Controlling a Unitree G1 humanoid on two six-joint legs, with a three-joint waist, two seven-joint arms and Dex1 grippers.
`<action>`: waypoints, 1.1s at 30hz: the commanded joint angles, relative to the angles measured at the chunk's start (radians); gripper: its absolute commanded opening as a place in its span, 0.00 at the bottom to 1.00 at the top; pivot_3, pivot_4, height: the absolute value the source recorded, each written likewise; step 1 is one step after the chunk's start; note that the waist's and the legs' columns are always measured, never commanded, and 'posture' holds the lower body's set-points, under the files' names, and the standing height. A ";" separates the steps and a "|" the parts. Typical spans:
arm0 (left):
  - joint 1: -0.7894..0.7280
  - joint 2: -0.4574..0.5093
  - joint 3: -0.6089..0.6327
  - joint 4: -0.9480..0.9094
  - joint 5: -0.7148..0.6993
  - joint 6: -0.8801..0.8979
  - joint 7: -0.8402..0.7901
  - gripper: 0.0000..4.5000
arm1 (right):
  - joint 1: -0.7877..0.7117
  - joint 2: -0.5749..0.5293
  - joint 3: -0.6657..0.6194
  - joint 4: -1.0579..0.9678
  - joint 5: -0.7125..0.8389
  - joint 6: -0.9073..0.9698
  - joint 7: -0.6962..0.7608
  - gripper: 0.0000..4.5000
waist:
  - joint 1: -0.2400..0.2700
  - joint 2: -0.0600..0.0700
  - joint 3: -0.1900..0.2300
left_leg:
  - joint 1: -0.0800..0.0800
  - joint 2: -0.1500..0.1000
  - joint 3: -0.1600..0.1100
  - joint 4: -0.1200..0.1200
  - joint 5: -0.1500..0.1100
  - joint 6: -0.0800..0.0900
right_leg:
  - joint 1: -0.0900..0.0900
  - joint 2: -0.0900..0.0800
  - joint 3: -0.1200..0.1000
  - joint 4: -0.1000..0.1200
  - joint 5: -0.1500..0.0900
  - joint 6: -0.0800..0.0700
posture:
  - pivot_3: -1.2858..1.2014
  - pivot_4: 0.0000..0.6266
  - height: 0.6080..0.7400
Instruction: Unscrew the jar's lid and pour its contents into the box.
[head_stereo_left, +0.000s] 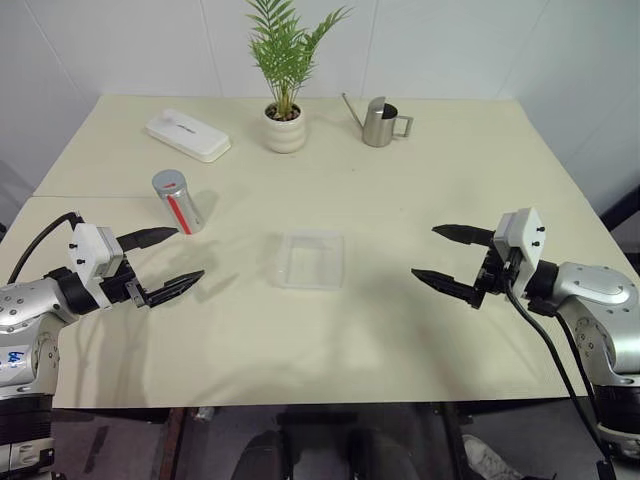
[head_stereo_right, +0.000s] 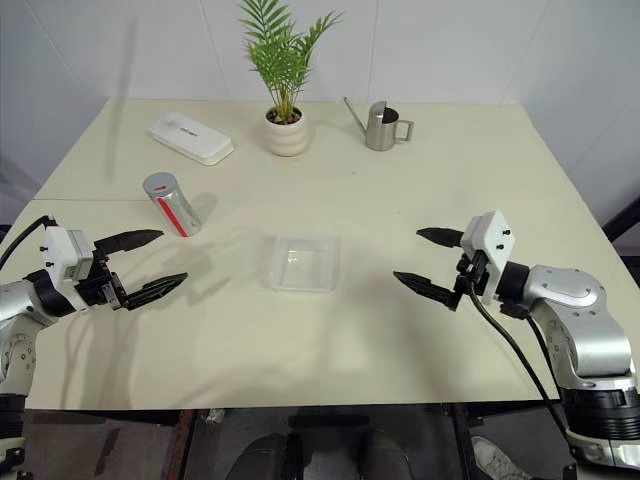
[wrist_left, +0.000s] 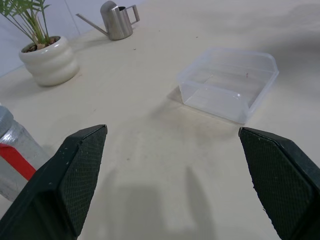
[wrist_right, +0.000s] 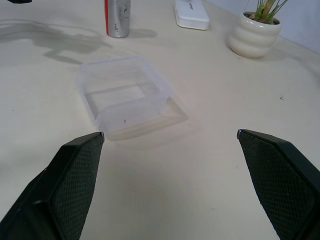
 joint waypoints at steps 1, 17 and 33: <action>0.020 0.006 0.046 -0.026 -0.007 -0.016 0.019 1.00 | 0.016 -0.013 -0.033 -0.044 0.020 -0.002 -0.007 1.00 | 0.000 0.000 0.000 | 0.000 0.000 0.000 0.000 0.000 0.000 | 0.000 0.000 0.000 0.000 0.000 0.000 | 0.52 0.24 1.00; 0.095 -0.337 0.097 -0.236 0.136 0.122 0.732 1.00 | -0.125 0.148 0.059 -0.055 0.057 0.001 -0.062 1.00 | 0.003 -0.001 0.000 | 0.001 0.000 -0.001 0.002 0.001 0.000 | 0.000 0.000 0.000 0.001 0.000 0.000 | 0.52 0.24 1.00; -0.272 -0.495 -0.037 0.070 0.309 0.073 1.029 1.00 | -0.335 0.383 0.180 -0.036 0.043 0.044 -0.223 1.00 | 0.025 -0.003 -0.002 | -0.001 -0.001 0.001 0.002 0.003 0.000 | -0.002 0.001 -0.006 0.003 0.003 0.000 | 0.52 0.24 1.00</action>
